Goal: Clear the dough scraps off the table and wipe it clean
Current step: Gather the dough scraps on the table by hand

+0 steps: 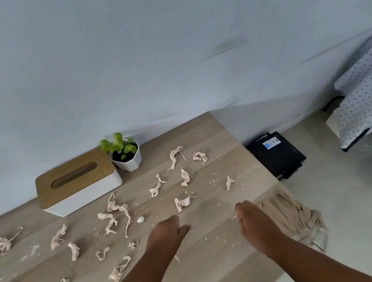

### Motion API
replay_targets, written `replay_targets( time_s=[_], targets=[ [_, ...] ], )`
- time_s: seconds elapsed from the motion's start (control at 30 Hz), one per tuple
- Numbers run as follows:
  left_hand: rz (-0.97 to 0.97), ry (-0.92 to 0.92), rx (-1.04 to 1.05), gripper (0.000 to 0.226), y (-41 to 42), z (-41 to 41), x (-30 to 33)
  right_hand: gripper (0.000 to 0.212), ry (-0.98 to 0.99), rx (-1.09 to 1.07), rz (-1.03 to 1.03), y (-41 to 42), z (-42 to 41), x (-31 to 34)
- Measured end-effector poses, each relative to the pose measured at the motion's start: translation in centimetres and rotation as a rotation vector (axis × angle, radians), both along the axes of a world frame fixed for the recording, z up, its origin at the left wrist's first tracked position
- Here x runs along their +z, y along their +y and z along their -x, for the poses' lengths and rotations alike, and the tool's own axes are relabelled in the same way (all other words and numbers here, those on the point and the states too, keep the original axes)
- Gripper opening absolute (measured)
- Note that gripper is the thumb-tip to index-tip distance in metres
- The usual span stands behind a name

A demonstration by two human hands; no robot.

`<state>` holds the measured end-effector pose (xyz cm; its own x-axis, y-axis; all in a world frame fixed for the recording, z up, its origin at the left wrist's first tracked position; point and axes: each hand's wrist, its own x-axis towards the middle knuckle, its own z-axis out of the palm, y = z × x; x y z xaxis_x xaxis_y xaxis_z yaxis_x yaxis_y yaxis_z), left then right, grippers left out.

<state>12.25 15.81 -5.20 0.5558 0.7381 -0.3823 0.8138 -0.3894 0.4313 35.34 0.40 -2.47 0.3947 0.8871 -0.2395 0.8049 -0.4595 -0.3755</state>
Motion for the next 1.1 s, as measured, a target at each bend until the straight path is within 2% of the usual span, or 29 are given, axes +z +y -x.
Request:
replay_targets(
  time_s=[0.1,0.2,0.4,0.53,0.67,0.8,0.87,1.0,1.1],
  targets=[
    [-0.029,-0.039,0.106,0.047,0.5,-1.1,0.0,0.043,-0.012,-0.062,0.046,1.0,-1.9,-0.7],
    [-0.044,-0.08,0.125,0.039,0.9,-1.9,0.1,0.05,0.002,-0.078,0.059,2.0,-3.7,-1.3],
    [-0.075,-0.01,0.035,0.043,2.8,-3.3,0.7,0.039,0.034,0.066,0.048,5.1,-7.0,-1.8],
    [-0.103,0.035,0.055,0.046,3.9,-4.6,1.2,0.017,0.09,0.113,0.008,7.4,-9.1,-1.7],
    [-0.078,-0.004,0.189,0.039,4.5,-5.8,1.1,0.034,-0.078,0.159,-0.029,9.1,-10.6,-2.3],
    [-0.16,0.0,0.25,0.025,4.3,-6.5,0.0,0.033,-0.037,0.179,-0.099,9.7,-11.1,-3.1],
    [-0.185,-0.003,0.258,0.031,4.0,-6.5,-0.5,0.04,-0.043,0.19,-0.122,9.8,-11.1,-3.6],
    [-0.198,0.123,0.261,0.062,3.3,-6.5,-1.5,0.055,-0.075,0.24,-0.101,9.9,-10.6,-4.4],
    [-0.245,0.164,0.263,0.066,2.5,-6.5,-2.1,0.052,-0.127,0.277,-0.092,9.9,-10.2,-5.1]
  ],
)
